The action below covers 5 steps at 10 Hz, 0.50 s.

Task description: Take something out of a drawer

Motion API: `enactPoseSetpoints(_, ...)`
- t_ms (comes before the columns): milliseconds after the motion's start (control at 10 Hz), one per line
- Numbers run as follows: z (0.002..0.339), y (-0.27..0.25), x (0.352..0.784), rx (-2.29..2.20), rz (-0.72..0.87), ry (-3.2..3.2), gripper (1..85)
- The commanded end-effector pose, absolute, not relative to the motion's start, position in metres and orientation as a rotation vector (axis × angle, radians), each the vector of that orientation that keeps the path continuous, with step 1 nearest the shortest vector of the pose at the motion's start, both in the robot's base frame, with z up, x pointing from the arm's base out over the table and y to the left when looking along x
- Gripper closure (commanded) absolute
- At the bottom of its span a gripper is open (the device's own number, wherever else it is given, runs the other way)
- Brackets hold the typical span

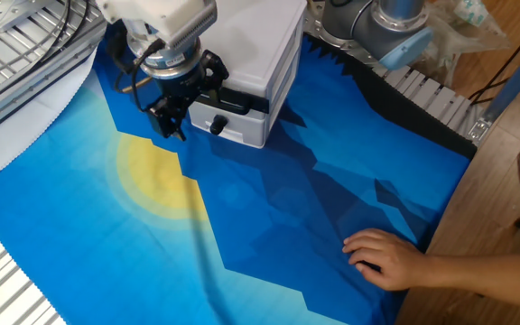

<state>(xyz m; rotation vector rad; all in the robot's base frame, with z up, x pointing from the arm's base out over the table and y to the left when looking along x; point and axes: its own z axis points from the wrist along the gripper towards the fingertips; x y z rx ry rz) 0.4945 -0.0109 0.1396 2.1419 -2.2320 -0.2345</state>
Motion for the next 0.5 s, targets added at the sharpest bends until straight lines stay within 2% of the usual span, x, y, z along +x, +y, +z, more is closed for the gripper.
enactPoseSetpoints(0, 0.1456, -0.0139, 0.4926, 2.132, -0.236, -2.203, 3.7)
enactPoseSetpoints(400, 0.1511, -0.0105, 0.4952, 2.124, -0.219, -2.188, 6.0)
